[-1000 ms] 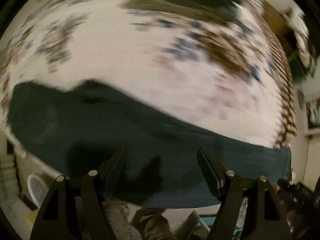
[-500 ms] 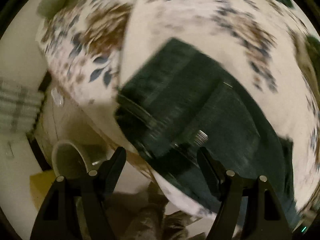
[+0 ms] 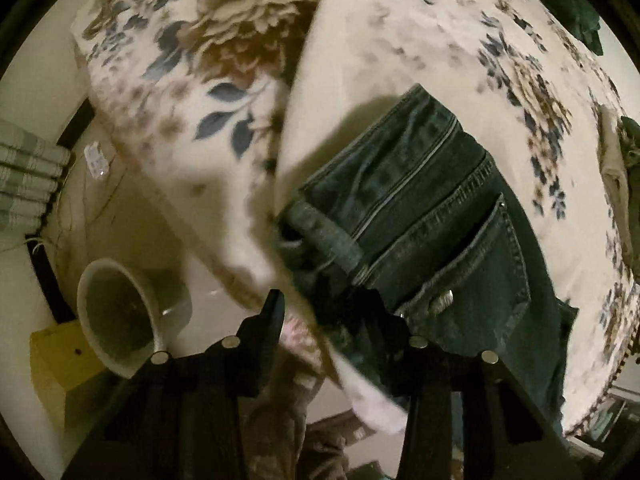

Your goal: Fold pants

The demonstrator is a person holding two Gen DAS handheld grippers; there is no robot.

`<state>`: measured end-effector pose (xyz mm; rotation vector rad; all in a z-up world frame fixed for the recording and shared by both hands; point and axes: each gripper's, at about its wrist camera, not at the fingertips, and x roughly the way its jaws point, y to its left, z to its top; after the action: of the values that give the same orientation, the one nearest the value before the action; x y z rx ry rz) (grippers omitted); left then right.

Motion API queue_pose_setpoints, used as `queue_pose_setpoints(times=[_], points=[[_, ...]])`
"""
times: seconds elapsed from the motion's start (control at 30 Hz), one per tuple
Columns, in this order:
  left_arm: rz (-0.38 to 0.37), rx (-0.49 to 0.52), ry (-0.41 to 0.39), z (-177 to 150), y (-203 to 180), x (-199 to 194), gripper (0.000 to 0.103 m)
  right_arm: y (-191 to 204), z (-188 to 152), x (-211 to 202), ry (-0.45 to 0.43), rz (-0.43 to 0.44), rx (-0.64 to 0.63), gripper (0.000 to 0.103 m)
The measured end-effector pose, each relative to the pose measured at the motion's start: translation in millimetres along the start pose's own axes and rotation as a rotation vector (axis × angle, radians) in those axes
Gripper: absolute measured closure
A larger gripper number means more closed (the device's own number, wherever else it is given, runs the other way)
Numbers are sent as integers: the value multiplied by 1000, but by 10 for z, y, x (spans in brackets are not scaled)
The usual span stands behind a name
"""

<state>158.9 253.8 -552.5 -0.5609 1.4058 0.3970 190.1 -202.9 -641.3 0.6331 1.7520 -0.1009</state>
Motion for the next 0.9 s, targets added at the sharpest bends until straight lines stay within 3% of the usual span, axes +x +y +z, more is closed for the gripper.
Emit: queue_pose_setpoints(times=[0.03, 0.1, 0.17, 0.27, 0.37, 0.4, 0.43, 0.53, 0.7, 0.83, 0.87, 0.9], points=[[-15, 1, -7, 6, 10, -89, 64, 156, 58, -15, 12, 64, -16, 50], [-22, 5, -46, 47, -4, -240, 52, 426, 211, 28, 24, 141, -32, 47], [-45, 21, -103, 131, -78, -342, 29, 761, 478, 154, 20, 175, -53, 47], [-22, 72, -142, 414, -231, -224, 29, 1029, 898, 451, 44, 187, -34, 47], [24, 125, -111, 678, -360, 89, 29, 1103, 1278, 758, 132, 154, 13, 47], [34, 145, -95, 723, -412, 161, 29, 1119, 1377, 801, 128, 123, 34, 56], [52, 170, -74, 763, -441, 266, 29, 1107, 1387, 801, 126, 95, 38, 75], [59, 198, -67, 808, -436, 348, 28, 1129, 1356, 584, 97, 89, 39, 88], [34, 171, -47, 843, -328, 412, 28, 1054, 1352, 325, 59, 151, 112, 91], [20, 139, -35, 846, -205, 465, 28, 1074, 1576, 504, 69, 150, 132, 91], [17, 126, -37, 835, -182, 464, 29, 1064, 1638, 590, 101, 164, 124, 89], [11, 118, -37, 824, -161, 461, 29, 1061, 1670, 613, 119, 181, 109, 81]])
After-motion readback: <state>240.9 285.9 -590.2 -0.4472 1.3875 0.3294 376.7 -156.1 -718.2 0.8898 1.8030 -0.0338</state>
